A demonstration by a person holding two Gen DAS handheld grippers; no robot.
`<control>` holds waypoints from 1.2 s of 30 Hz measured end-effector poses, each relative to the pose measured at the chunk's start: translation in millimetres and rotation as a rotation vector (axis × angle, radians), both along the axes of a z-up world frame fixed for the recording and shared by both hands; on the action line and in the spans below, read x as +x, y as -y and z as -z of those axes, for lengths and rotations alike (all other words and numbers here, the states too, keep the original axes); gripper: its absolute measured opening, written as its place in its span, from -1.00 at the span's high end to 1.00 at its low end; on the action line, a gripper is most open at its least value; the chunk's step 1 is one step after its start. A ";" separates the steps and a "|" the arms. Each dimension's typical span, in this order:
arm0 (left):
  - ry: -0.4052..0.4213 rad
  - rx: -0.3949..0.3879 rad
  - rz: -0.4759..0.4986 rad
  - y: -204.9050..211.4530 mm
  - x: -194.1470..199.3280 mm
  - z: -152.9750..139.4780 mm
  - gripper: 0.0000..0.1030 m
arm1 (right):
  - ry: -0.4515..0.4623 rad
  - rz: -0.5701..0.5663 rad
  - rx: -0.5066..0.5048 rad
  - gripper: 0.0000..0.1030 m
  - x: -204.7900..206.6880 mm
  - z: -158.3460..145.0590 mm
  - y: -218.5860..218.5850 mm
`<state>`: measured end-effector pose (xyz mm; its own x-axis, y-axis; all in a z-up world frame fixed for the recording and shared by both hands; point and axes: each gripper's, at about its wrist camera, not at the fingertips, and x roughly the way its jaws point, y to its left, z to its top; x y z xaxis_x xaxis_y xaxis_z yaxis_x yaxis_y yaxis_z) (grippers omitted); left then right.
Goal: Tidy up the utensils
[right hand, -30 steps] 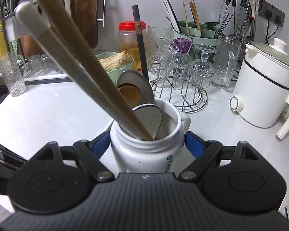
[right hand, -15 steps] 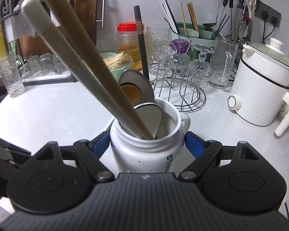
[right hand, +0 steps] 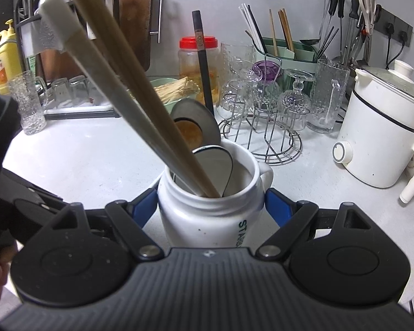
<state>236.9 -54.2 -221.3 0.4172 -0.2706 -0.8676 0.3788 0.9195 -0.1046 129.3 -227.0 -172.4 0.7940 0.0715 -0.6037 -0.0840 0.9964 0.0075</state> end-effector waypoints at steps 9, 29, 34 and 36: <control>-0.080 -0.035 -0.074 -17.9 -39.2 -1.2 0.94 | 0.015 -0.045 0.008 -0.68 -4.1 2.1 5.6; -0.182 -0.120 -0.127 -43.2 -102.2 -7.4 0.98 | 0.006 -0.120 0.000 -0.69 -4.2 1.0 9.9; -0.159 -0.087 -0.101 -36.5 -87.8 -4.1 0.93 | 0.005 -0.122 -0.002 -0.68 -4.0 0.9 9.8; -0.152 -0.079 -0.097 -32.7 -83.2 -4.4 0.93 | 0.005 -0.122 -0.001 -0.68 -4.0 0.8 9.7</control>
